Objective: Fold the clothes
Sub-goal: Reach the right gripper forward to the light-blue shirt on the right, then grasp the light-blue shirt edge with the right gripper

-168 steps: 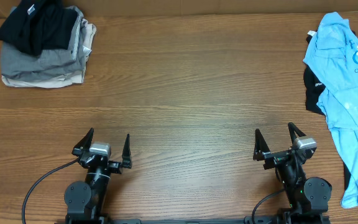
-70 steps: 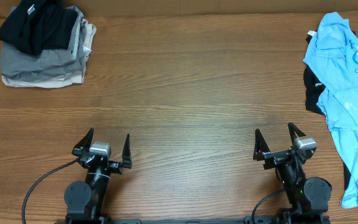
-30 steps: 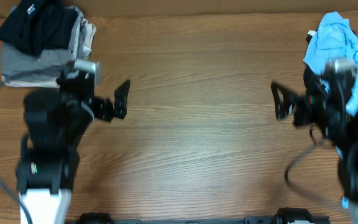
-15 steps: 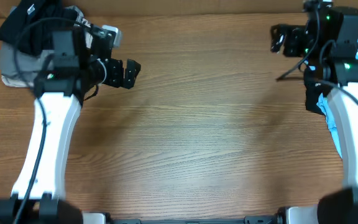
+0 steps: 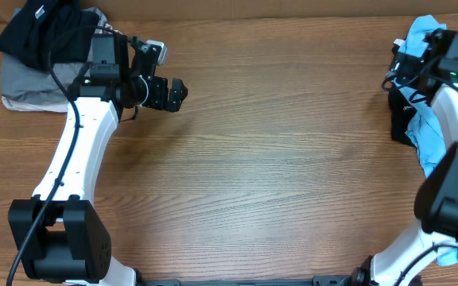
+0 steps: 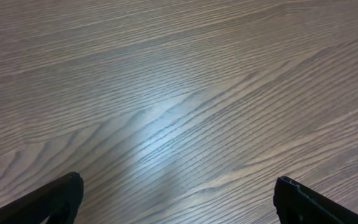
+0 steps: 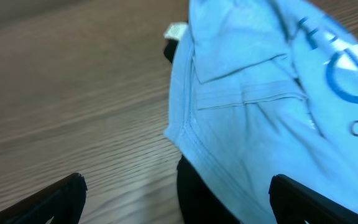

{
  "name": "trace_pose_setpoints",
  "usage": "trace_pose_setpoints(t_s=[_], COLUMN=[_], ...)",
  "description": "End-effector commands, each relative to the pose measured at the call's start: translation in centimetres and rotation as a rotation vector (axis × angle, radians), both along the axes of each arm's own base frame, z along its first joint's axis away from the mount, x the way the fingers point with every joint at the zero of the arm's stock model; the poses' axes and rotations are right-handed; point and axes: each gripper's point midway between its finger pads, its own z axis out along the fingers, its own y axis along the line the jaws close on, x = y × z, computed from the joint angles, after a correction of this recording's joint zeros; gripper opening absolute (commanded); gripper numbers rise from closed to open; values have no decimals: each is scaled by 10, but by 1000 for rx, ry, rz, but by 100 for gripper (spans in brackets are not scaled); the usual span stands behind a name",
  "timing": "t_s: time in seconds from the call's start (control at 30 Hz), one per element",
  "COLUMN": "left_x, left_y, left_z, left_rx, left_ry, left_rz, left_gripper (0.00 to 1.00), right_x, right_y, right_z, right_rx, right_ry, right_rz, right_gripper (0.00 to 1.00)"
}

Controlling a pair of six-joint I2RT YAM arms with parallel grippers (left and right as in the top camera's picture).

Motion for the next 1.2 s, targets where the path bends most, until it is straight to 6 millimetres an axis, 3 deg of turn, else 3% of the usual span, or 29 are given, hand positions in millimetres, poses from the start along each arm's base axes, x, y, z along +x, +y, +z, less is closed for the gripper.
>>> trace_pose_setpoints(t_s=[0.0,0.2,0.47,0.5,0.57,0.67,0.8,0.9,1.0,1.17], left_x=[3,5,7,7,7,8,10,11,11,11], left_y=[-8,-9,-2,-2,-2,-2,-2,-2,-2,-2], left_z=[9,9,0,0,0,-1,1,1,2,2], left_rx=[11,20,68,68,68,68,67,67,67,67], left_ry=[-35,-43,-31,-31,-31,-34,-42,-48,-50,-50], left_rz=[-35,-33,-9,-9,-9,-8,-8,-8,-8,-8], left_gripper=[99,96,95,95,95,95,94,94,94,94], right_x=[12,29,42,43,42,40,38,38,41,48], right_y=[-9,-17,-20,-21,-21,-22,-30,-31,-31,-31], right_z=[-18,-56,-83,-87,-94,-102,-100,-96,-85,-51], right_rx=[-71,-77,-86,-86,-84,-87,-117,-120,-113,-112], right_ry=[17,-2,-32,-30,-23,-8,-1,8,13,-4], right_rz=[0,-4,-5,-5,-5,-13,-44,-51,-51,-44], right_gripper=[96,90,84,79,55,45,41,21,20,20])
